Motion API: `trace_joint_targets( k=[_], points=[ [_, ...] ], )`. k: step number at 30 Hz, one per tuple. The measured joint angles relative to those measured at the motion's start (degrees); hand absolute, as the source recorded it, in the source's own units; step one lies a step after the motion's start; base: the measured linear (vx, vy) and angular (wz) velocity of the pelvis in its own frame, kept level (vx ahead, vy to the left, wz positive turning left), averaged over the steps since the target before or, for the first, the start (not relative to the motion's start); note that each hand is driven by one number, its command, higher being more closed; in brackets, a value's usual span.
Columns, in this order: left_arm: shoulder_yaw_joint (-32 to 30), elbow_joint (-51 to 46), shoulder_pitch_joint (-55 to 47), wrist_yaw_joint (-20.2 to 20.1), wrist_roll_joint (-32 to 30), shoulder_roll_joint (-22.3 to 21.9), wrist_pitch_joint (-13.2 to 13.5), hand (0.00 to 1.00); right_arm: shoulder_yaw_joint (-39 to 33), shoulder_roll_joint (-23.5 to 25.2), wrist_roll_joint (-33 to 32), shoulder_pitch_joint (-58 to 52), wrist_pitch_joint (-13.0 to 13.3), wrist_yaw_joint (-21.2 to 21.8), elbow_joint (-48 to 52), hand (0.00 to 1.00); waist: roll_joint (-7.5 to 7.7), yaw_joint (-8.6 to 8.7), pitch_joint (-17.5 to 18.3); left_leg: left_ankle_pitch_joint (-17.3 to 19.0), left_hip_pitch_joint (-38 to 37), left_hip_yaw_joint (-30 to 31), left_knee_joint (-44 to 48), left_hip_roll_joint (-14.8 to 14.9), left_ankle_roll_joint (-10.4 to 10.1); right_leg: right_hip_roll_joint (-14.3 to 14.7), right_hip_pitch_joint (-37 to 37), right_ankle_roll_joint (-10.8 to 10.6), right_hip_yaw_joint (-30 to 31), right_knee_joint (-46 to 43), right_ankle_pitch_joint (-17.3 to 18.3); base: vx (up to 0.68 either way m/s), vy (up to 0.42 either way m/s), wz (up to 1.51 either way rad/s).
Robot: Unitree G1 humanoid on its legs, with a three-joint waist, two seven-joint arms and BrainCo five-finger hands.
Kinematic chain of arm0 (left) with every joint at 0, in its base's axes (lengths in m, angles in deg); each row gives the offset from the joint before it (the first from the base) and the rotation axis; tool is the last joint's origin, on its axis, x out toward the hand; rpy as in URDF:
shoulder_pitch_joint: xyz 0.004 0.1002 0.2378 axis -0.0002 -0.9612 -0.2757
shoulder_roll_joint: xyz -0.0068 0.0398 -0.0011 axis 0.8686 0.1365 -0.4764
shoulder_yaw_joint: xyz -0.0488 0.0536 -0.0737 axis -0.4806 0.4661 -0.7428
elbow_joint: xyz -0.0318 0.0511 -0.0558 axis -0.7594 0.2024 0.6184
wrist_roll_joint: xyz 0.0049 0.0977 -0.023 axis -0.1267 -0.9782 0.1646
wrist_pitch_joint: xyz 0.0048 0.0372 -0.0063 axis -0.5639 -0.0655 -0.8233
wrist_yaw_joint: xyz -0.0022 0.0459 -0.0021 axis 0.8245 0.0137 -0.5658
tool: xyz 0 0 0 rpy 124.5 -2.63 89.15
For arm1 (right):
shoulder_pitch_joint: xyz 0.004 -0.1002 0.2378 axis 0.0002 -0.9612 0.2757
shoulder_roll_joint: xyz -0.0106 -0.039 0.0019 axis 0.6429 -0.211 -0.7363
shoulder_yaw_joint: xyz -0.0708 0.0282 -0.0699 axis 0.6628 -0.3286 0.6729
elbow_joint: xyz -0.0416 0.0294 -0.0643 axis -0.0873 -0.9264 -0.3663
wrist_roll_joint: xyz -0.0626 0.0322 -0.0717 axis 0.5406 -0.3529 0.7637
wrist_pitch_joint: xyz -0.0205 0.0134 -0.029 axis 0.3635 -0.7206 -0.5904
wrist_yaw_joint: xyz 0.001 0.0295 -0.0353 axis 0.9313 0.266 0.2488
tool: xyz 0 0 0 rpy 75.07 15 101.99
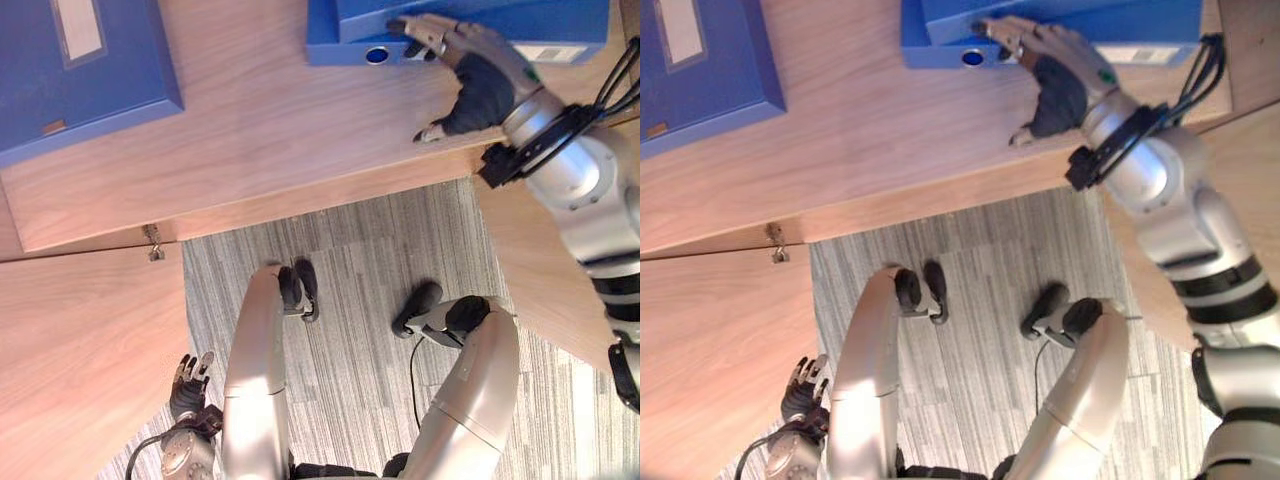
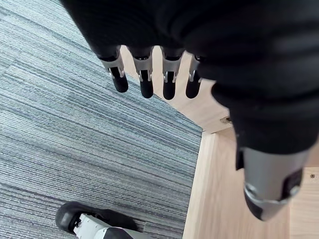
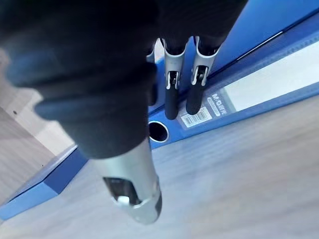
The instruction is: Walk over to the cabinet, pick up the folder, carry it to the office cabinet, place the folder inside the office cabinet, then close the office cabinet door
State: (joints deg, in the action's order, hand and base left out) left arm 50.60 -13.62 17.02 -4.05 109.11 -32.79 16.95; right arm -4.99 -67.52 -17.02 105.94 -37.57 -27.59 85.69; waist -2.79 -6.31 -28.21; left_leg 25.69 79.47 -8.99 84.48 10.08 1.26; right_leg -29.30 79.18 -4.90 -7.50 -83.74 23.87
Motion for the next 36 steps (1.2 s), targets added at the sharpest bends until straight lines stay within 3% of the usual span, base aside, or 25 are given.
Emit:
trace_joint_targets(
  k=[10, 18, 24, 29, 33, 36],
  points=[
    [0.04, -2.68, 0.0, -0.28, 0.0, -0.34, -0.83, 0.0, 0.8, -2.04, -0.1, 9.77, -0.76, 1.75, -10.83, 0.0, 0.0, -0.18, -0.01, -1.22, 1.37, 0.7, -0.57, 0.15, -0.11, 0.08, 0.93, 0.39, -0.87, -0.02, -0.27, 0.0, -0.002, 0.0],
    [-0.22, -3.87, 0.0, -0.26, 0.05, -0.43, -0.83, 0.0, 1.2, -3.31, 0.1, 10.84, -1.86, 1.78, -10.69, 0.0, 0.04, 0.41, -0.04, -2.31, 1.78, 1.28, -1.54, 0.37, -0.07, 0.48, 0.89, 1.13, -1.92, 0.78, -0.95, 0.0, -0.002, -0.01],
    [-0.69, -3.76, 0.0, -0.41, 0.05, -0.38, -1.07, 0.0, -0.15, -5.13, -2.02, 3.72, -2.69, 1.98, 3.46, 0.0, 0.27, 0.65, -0.17, -2.65, 1.35, 1.53, -2.49, 1.01, -0.33, 1.36, 0.22, 1.39, -2.73, 1.81, -1.12, 0.03, -0.013, -0.05],
    [-0.98, -3.62, 0.0, -1.17, 0.01, -0.33, -1.23, 0.0, -10.51, -6.72, -9.47, -1.75, -1.67, 2.03, 17.09, 0.0, 0.3, 0.98, -0.19, -3.78, 1.16, 1.53, -4.35, 1.02, -0.53, 1.66, -0.15, 1.83, -3.53, 3.47, -1.57, 0.04, -0.005, 0.0],
    [-1.43, -3.33, 0.01, -1.63, -0.2, -0.28, -1.34, 0.0, -19.14, -7.31, -7.75, -4.27, 0.24, -3.5, 21.75, 0.0, 0.32, 1.35, -0.18, -4.05, 0.55, 1.29, -5.27, 1.17, -0.5, 2.31, -0.53, 1.89, -3.52, 4.66, -2.23, 0.05, 0.011, -0.05],
    [-2.05, -2.35, 0.01, -1.75, -0.23, -0.26, -1.35, 0.0, -22.05, -7.23, -4.41, -7.41, 0.82, -5.34, 23.62, 0.0, 0.33, 2.16, -0.16, -4.21, 0.36, 1.07, -5.84, 1.22, -0.49, 2.5, -0.57, 2.02, -3.51, 5.23, -2.59, 0.06, 0.013, -0.04]
  ],
)
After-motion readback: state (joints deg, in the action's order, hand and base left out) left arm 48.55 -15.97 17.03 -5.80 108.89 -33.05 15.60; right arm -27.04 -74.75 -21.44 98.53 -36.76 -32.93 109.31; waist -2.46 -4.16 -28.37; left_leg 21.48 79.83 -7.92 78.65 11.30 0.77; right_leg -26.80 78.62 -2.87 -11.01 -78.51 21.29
